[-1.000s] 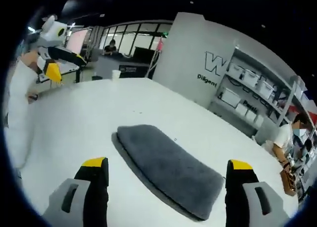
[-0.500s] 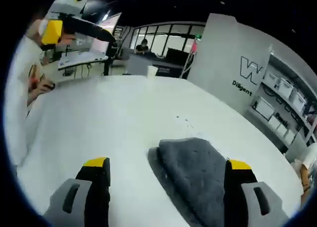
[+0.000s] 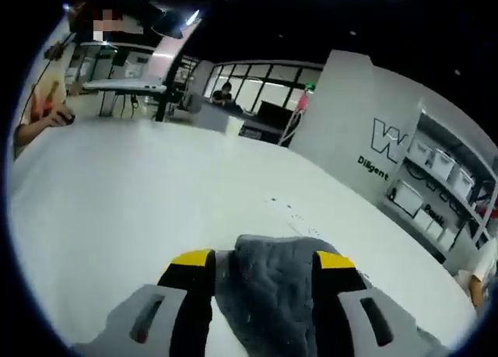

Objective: Open the folded towel by lifting each exposed corner and separating the folded layers until the towel lies flat within the target outline without major curled edges

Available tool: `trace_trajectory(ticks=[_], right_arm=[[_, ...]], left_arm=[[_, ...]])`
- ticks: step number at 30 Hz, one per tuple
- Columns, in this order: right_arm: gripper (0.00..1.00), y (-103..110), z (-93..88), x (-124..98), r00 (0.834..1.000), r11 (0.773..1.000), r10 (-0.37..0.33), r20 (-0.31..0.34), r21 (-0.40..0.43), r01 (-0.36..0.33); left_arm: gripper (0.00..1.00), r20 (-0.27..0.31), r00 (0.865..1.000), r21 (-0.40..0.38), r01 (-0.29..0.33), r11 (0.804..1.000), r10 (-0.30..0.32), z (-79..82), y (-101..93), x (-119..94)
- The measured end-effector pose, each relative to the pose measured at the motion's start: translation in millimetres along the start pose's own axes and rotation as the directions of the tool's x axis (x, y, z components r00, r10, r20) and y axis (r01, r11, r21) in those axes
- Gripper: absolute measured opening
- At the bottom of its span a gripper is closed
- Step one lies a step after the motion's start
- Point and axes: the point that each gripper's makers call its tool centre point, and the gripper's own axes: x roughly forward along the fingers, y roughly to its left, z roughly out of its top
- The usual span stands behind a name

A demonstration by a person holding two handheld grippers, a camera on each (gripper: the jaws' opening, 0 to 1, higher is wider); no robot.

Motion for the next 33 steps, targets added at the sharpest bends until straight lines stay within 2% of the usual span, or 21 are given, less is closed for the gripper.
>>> trace_trajectory(ticks=[1,4,6,7,8,9,13,14,18,21,25,26,28,33], right_arm=[[0.44,2,-5.6,6,1.0,1.0,0.002,-0.023,0.003,-0.002],[0.35,4,-8.9,13,1.0,1.0,0.003,-0.025,0.025,-0.002],[0.21,5,-6.7,14,1.0,0.999,0.009,-0.009,0.036,-0.009],[0.09,5,-6.5,13,1.0,0.999,0.019,-0.002,0.04,-0.019],[0.02,4,-5.6,12,1.0,0.998,0.026,0.008,0.051,-0.027],[0.0,4,-3.9,12,0.999,0.996,0.03,0.025,0.083,-0.032],[0.0,-3,-3.5,6,0.999,0.988,0.028,0.039,0.151,-0.034],[0.0,-9,-1.2,3,0.998,0.982,0.012,0.054,0.19,-0.022],[0.0,-29,-1.9,-11,0.998,0.978,-0.017,0.058,0.21,0.004],[0.0,-59,-8.2,-26,0.993,0.969,-0.102,0.053,0.231,0.087],[0.0,-78,-15.9,-36,0.988,0.964,-0.15,0.037,0.226,0.138],[0.0,-98,-25.5,-48,0.983,0.961,-0.183,0.029,0.218,0.172],[0.0,-116,-33.2,-60,0.974,0.95,-0.225,0.026,0.227,0.213],[0.0,-148,-55.1,-87,0.954,0.933,-0.301,-0.004,0.208,0.295]], left_arm=[[1.0,-0.001,1.0,0.0,0.001,1.0,-0.001,-0.5,-0.2,0],[1.0,0.001,1.0,-0.002,0.004,1.0,-0.004,-2.8,-2.3,-1],[1.0,0.001,1.0,-0.003,0.004,1.0,-0.004,-2.5,-1.6,-1],[1.0,0.001,1.0,-0.003,0.004,1.0,-0.004,-2.3,-1.3,-1],[1.0,0.002,1.0,-0.003,0.004,1.0,-0.004,-2.1,-1.2,-1],[1.0,0.004,1.0,-0.005,0.004,1.0,-0.004,-1.8,-0.9,-1],[1.0,0.003,1.0,-0.007,0.002,1.0,-0.002,-3.1,-1.0,-1],[1.0,0.002,1.0,-0.006,0.002,1.0,-0.002,-3.5,-0.9,-2],[1.0,0.003,1.0,-0.01,-0.001,1.0,0.002,-5.1,-1.0,-3],[1.0,0.002,1.0,-0.015,-0.008,1.0,0.008,-4.8,1.5,-3],[1.0,0.001,1.0,-0.014,-0.009,1.0,0.009,-5.5,0.3,-3],[1.0,0.003,1.0,-0.012,-0.009,1.0,0.009,-4.7,-1.5,-2],[1.0,0.001,1.0,-0.009,-0.012,1.0,0.012,-5.1,-3.0,-1],[1.0,-0.011,1.0,-0.004,-0.018,1.0,0.018,-3.7,-2.7,3]])
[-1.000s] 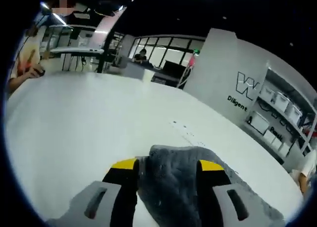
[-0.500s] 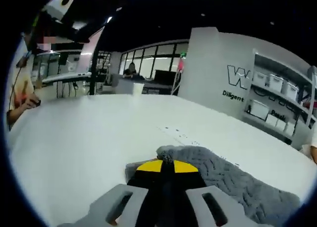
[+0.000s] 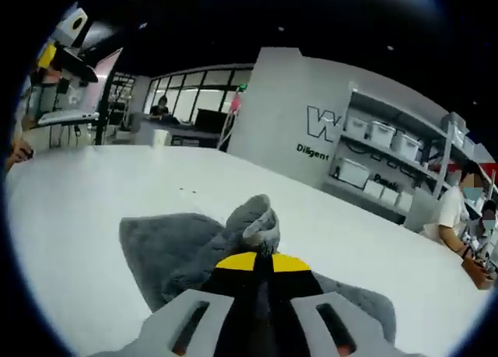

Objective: Open the folded towel by lifting each exposed corner and separating the folded layers until the towel lies flat within the target outline without major curled edges

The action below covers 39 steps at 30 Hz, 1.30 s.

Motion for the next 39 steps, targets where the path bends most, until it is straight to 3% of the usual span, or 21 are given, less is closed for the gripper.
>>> trace_trajectory(ticks=[9,18,23,31,39], right_arm=[[0.0,-55,-28.9,-27,0.993,0.994,-0.108,-0.046,-0.031,0.106],[0.0,-108,-61.6,-64,0.973,0.976,-0.215,-0.086,-0.051,0.211],[0.0,-134,-74.0,-81,0.958,0.963,-0.267,-0.102,-0.064,0.262],[0.0,-164,-89.3,-99,0.936,0.941,-0.318,-0.153,-0.174,0.291],[0.0,-195,-105.7,-122,0.901,0.914,-0.375,-0.22,-0.247,0.321]], left_arm=[[1.0,-0.016,1.0,0.008,0.0,1.0,0.0,-0.4,-2.9,5],[1.0,-0.027,1.0,0.02,0.005,1.0,-0.005,-0.2,-6.6,8],[1.0,-0.031,0.999,0.022,0.01,1.0,-0.009,-4.1,-11.0,8],[1.0,-0.03,0.999,0.016,0.026,1.0,-0.026,-3.4,-7.3,9],[1.0,-0.018,0.998,0.016,0.057,0.998,-0.057,-2.7,-12.2,9]])
